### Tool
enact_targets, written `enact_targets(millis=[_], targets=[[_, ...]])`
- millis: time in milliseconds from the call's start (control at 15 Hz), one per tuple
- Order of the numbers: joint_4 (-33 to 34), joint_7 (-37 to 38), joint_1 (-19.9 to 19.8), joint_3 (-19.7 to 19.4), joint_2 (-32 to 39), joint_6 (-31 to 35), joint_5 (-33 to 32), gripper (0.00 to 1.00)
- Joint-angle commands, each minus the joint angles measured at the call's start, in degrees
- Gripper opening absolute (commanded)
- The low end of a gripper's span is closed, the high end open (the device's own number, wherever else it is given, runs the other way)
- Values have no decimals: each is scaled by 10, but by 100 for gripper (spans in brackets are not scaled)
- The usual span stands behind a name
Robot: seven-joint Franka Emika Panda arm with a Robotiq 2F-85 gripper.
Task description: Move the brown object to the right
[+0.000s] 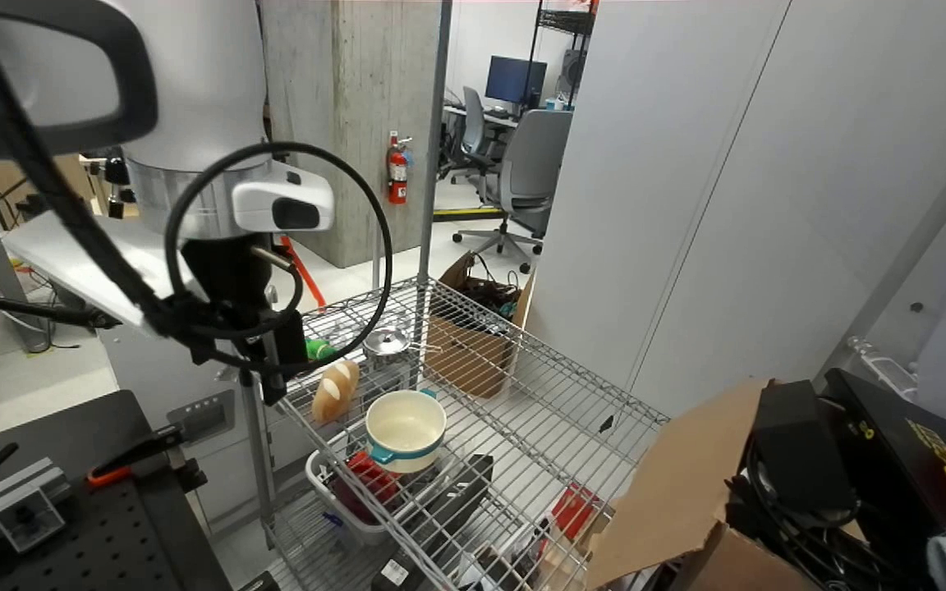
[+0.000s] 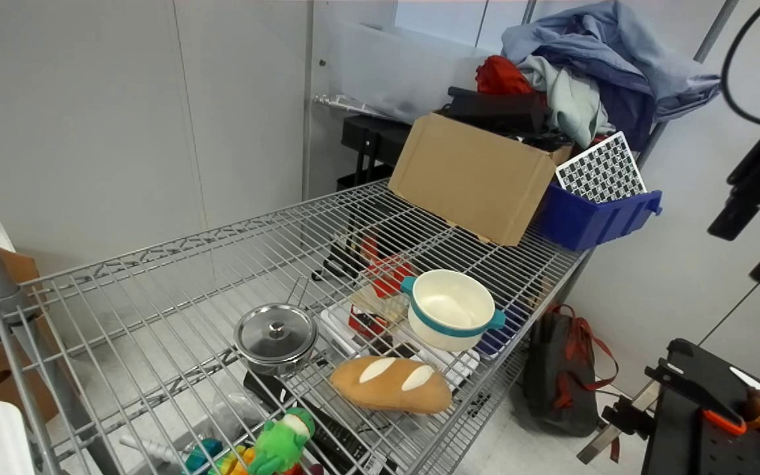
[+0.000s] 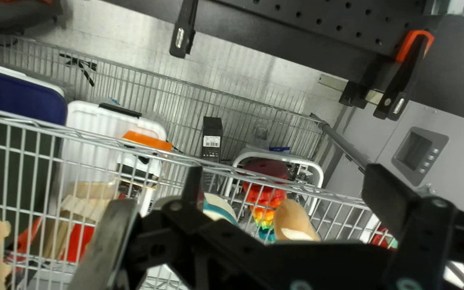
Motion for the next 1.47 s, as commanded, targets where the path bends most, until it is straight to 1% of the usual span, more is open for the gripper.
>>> enact_targets(millis=[0,200,400,600,867,1067,1267,1400], targets=[[55,-6,33,51,113,59,36,100],[107,-2,39,99,207,115,19,100],[172,3,28,131,305,150,-14,100],[250,9,16,138,409,168,-54,100],[372,31,17,134,540,158,-101,100],[435,38,24,145,597,147,-112,100],[469,39,29,166,619,133,-107,100],[483,44,33,173,626,128,-106,100]])
